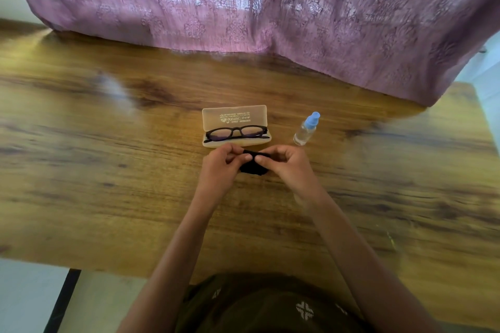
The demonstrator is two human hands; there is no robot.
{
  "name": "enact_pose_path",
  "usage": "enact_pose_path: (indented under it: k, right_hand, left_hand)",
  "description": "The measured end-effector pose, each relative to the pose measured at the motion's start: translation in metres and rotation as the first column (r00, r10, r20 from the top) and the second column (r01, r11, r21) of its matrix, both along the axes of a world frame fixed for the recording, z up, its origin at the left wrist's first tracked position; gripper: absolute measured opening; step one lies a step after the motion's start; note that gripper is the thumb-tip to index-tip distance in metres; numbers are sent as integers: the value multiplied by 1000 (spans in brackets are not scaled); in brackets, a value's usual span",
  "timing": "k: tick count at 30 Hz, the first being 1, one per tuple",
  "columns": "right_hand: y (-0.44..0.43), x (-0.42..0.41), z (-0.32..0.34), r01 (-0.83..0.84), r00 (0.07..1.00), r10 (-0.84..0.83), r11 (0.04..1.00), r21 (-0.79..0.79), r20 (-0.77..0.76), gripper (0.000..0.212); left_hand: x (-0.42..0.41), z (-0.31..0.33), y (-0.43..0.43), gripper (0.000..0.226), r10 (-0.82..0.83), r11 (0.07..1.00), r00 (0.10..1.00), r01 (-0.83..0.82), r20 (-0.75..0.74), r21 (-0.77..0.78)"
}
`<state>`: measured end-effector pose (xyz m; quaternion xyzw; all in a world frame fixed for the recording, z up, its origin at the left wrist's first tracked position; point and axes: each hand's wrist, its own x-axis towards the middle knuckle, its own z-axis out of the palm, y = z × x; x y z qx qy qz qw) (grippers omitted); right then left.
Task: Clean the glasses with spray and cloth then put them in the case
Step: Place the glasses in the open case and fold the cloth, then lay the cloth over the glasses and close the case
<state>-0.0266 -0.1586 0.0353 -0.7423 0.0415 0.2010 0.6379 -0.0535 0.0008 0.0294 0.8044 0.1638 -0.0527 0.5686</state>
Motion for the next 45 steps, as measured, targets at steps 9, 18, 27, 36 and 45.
enact_pose_path:
  k: [9,18,27,36,45]
  right_hand:
    - [-5,8,7,63,998,-62,998,-5,32,13]
    - [-3,20,14,38,982,2,977,-211,187,11]
    - [10,34,15,-46,978,96,966,-256,188,16]
    - [17,43,16,-30,986,67,970,-242,149,18]
    - [34,60,13,-84,988,119,949,-305,99,13]
  left_hand:
    - [0,15,26,31,239,938,924,-299,299,173]
    - [11,-9,64,71,85,988,985,-63,-151,144]
    - [10,-11,57,68,27,994,990,-12,-136,111]
    - [11,-10,54,56,42,995,989,-28,-144,101]
    - [10,-13,53,54,43,999,991,-41,-123,20]
